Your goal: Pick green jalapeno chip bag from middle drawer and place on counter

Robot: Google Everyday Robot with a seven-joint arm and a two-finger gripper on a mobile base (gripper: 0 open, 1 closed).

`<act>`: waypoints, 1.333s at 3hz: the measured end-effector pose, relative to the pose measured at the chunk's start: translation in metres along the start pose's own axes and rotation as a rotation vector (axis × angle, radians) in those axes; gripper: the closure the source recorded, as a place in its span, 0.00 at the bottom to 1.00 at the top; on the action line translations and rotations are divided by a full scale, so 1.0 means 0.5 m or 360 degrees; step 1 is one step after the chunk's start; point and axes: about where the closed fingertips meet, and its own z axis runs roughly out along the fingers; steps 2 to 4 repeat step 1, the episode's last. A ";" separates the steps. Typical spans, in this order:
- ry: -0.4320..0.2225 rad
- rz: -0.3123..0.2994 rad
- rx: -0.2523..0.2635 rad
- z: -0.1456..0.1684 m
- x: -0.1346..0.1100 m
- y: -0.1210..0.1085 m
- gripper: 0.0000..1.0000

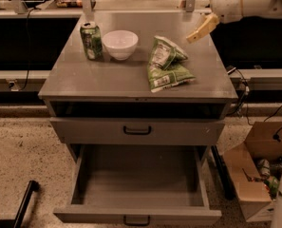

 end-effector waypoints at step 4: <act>0.0009 -0.0005 -0.0014 0.006 0.000 0.002 0.00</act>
Offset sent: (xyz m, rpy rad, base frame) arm 0.0000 0.0000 0.0000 0.0000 0.0000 0.0000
